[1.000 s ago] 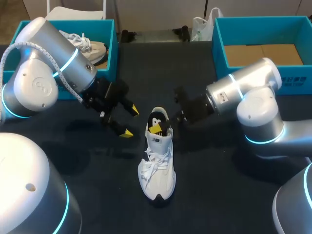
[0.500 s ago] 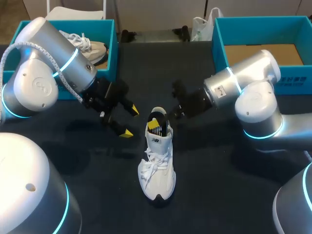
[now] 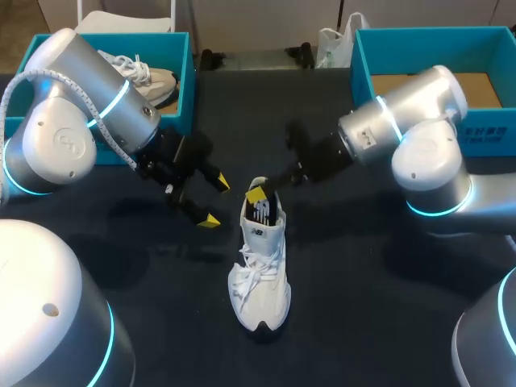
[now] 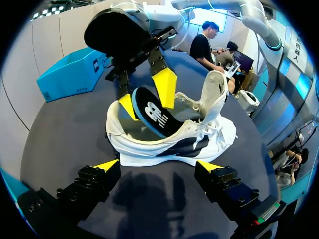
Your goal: Take the shoe out of the shoebox, open the shoe tongue, remove and reinsert the insole, then place the shoe into the shoebox
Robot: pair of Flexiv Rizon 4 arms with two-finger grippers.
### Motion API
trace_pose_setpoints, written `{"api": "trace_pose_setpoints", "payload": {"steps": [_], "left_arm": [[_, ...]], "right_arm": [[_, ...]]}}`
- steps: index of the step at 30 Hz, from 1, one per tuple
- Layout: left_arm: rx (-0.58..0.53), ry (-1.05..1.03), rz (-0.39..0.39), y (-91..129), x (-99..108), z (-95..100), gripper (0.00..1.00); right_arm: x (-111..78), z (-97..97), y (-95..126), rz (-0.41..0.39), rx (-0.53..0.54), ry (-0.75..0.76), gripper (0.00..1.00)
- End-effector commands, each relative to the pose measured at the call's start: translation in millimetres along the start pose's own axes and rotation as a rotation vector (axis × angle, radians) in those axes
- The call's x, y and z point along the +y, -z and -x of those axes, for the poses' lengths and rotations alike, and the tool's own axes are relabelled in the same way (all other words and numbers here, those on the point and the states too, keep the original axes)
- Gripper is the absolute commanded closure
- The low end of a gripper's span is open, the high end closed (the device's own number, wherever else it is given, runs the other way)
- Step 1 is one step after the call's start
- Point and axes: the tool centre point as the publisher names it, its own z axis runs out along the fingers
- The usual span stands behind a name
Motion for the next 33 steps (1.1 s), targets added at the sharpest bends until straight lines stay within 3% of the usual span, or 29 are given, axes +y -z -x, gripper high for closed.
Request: {"api": "trace_pose_setpoints", "payload": {"steps": [1,13,19,25,30,33], "left_arm": [[0.000,0.000,0.003,0.7,-0.4,-0.2,0.00],[0.000,0.000,0.003,0.7,-0.4,-0.2,0.00],[0.000,0.000,0.003,0.7,-0.4,-0.2,0.00],[0.000,0.000,0.003,0.7,-0.4,-0.2,0.00],[0.000,0.000,0.003,0.7,-0.4,-0.2,0.00],[0.000,0.000,0.003,0.7,-0.4,-0.2,0.00]], "right_arm": [[10.0,2.8,8.3,-0.025,-0.003,0.009,0.59],[31.8,5.5,33.0,0.002,-0.052,0.089,0.57],[40.7,0.7,51.6,0.072,-0.076,0.122,0.55],[38.1,-3.3,70.5,0.212,-0.084,0.140,0.56],[28.5,-4.0,83.0,0.251,-0.137,0.071,0.61],[17.4,-3.0,95.8,0.270,-0.197,0.013,0.76]]}}
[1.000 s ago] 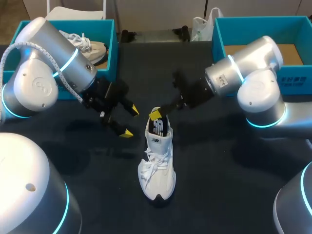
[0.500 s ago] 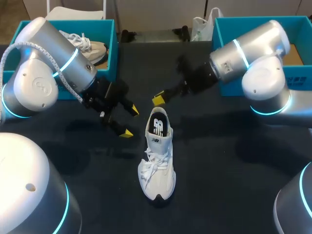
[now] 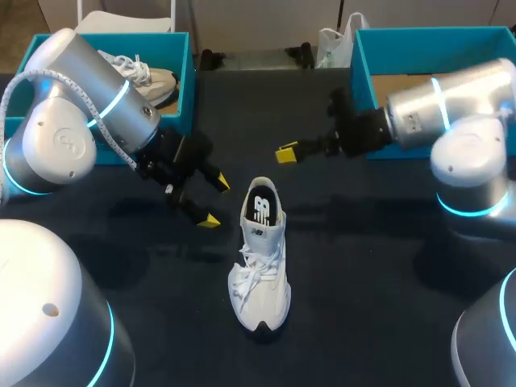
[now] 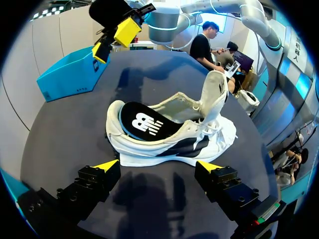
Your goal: Take the shoe out of the shoebox, open the shoe tongue, remove and reinsert the insole, then place the shoe into the shoebox
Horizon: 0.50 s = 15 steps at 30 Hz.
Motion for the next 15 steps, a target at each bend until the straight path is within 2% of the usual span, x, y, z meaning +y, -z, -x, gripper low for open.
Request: {"api": "trace_pose_setpoints", "payload": {"steps": [1,3,4,10,15], "left_arm": [[0.004,0.006,0.001,7.2,-1.8,0.7,0.00],[-0.002,-0.004,0.004,17.6,-4.0,1.6,0.00],[0.001,-0.001,0.005,22.6,-5.2,2.7,0.00],[0.010,-0.005,0.035,47.2,-8.9,8.1,0.00],[-0.007,-0.007,0.046,65.6,-10.0,13.2,0.00]], "right_arm": [[-15.9,-10.7,21.6,0.047,-0.095,-0.047,0.82],[-18.8,-10.0,28.9,0.042,-0.134,-0.069,0.96],[-19.6,-10.0,31.7,0.044,-0.151,-0.082,1.00],[-21.9,-10.1,39.4,-0.007,-0.250,-0.139,1.00],[-21.6,-11.1,39.3,-0.077,-0.378,-0.181,1.00]]}}
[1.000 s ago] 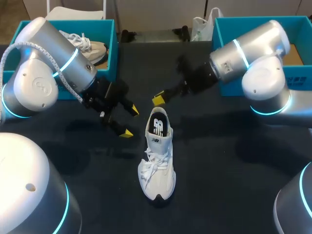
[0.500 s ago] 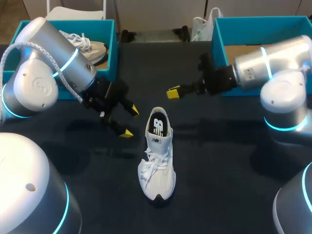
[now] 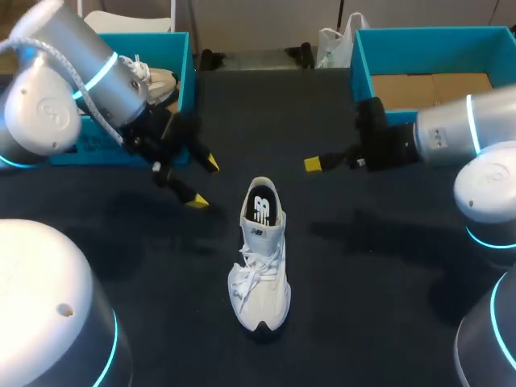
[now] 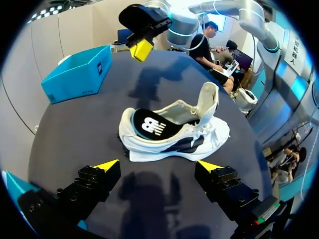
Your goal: Take the shoe out of the shoebox, open the shoe tongue, remove and reinsert the insole, then place the shoe into the shoebox
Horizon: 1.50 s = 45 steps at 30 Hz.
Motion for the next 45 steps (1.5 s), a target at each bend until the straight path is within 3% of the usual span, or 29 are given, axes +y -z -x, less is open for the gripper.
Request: {"api": "trace_pose_setpoints", "payload": {"steps": [1,11,20,35,45], "left_arm": [[-0.018,-0.004,0.015,20.9,-1.2,2.2,0.00],[-0.064,-0.034,0.033,45.8,-2.8,10.2,0.00],[-0.104,-0.066,0.036,64.9,-2.8,13.1,0.00],[-0.125,-0.092,0.045,74.2,3.3,11.2,0.00],[-0.180,-0.054,0.041,93.7,7.4,24.6,0.00]], "right_arm": [[5.6,-5.8,-0.4,-0.070,-0.200,-0.024,1.00],[13.1,-5.0,-4.0,-0.185,-0.367,-0.093,1.00],[24.3,-5.3,-4.7,-0.272,-0.429,-0.182,1.00],[41.6,-6.1,-2.3,-0.418,-0.409,-0.342,1.00],[40.6,-3.2,-4.9,-0.399,-0.387,-0.342,1.00]]}}
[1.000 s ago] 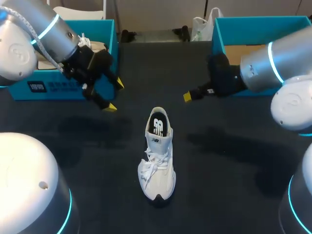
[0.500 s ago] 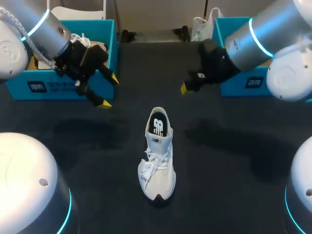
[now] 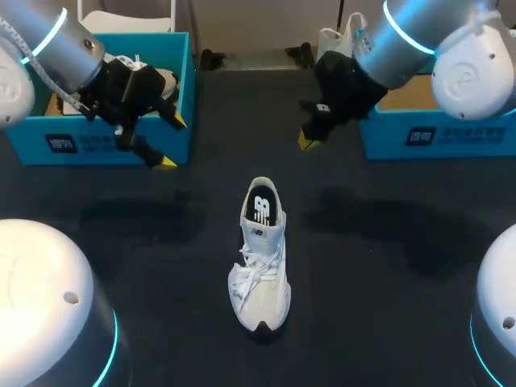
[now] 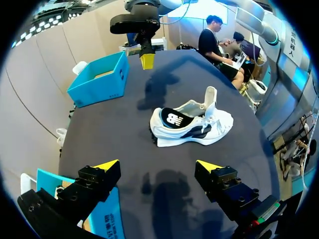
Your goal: Take the shoe out of the shoebox, open the shoe tongue, remove and reinsert the insole, then place the shoe into the shoebox
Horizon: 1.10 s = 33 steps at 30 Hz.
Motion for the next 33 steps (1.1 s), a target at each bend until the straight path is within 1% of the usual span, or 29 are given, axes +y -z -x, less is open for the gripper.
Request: {"api": "trace_pose_setpoints", "payload": {"steps": [1,9,11,17,18,19,20,21,22,24,26,28,29,31,32,33], "left_arm": [[-0.018,0.003,0.006,6.8,1.9,1.9,0.00],[-0.061,0.048,0.021,22.3,11.1,20.3,0.00],[-0.060,0.063,0.008,27.3,13.8,25.2,0.00],[-0.101,0.101,0.022,42.0,19.7,32.6,0.00],[-0.107,0.107,0.024,44.9,21.0,33.7,0.00],[-0.112,0.116,0.021,46.9,21.9,34.5,0.00],[-0.114,0.132,0.015,49.5,23.4,35.9,0.00],[-0.116,0.143,0.016,51.1,24.4,36.9,0.00],[-0.113,0.154,0.012,52.9,25.7,38.5,0.00],[-0.110,0.168,0.005,54.6,27.3,40.5,0.00],[-0.101,0.174,-0.006,56.2,29.3,43.0,0.00],[-0.083,0.198,-0.021,58.0,31.8,46.4,0.00],[-0.075,0.203,-0.027,58.9,32.7,47.9,0.00],[-0.043,0.202,-0.029,60.1,34.1,50.5,0.00],[0.004,0.196,-0.052,61.2,34.9,51.9,0.00],[0.019,0.193,-0.057,62.9,35.7,53.0,0.00]], "right_arm": [[1.5,-1.7,-4.2,-0.001,-0.008,-0.001,1.00],[1.5,-1.7,-4.2,-0.001,-0.008,-0.001,1.00],[1.5,-1.7,-4.2,-0.001,-0.008,-0.001,1.00],[1.5,-1.7,-4.2,-0.001,-0.008,-0.001,1.00],[1.3,-0.9,-6.3,0.018,-0.034,-0.010,1.00],[0.9,-1.2,-8.8,0.046,-0.030,-0.016,1.00],[0.0,-0.7,-10.7,0.056,-0.080,-0.049,1.00],[-0.4,-0.5,-12.0,0.066,-0.094,-0.049,1.00],[-1.3,-1.3,-14.2,0.097,-0.095,-0.069,1.00],[-2.9,-1.9,-16.3,0.108,-0.171,-0.089,1.00],[-3.6,-3.4,-17.8,0.127,-0.189,-0.114,1.00],[-4.0,-6.3,-20.3,0.142,-0.235,-0.143,1.00],[-4.0,-7.0,-21.4,0.139,-0.242,-0.144,1.00],[-3.8,-9.2,-25.1,0.148,-0.268,-0.166,1.00],[-3.6,-10.4,-28.3,0.142,-0.278,-0.164,1.00],[-3.7,-11.0,-30.3,0.138,-0.292,-0.179,1.00]]}}
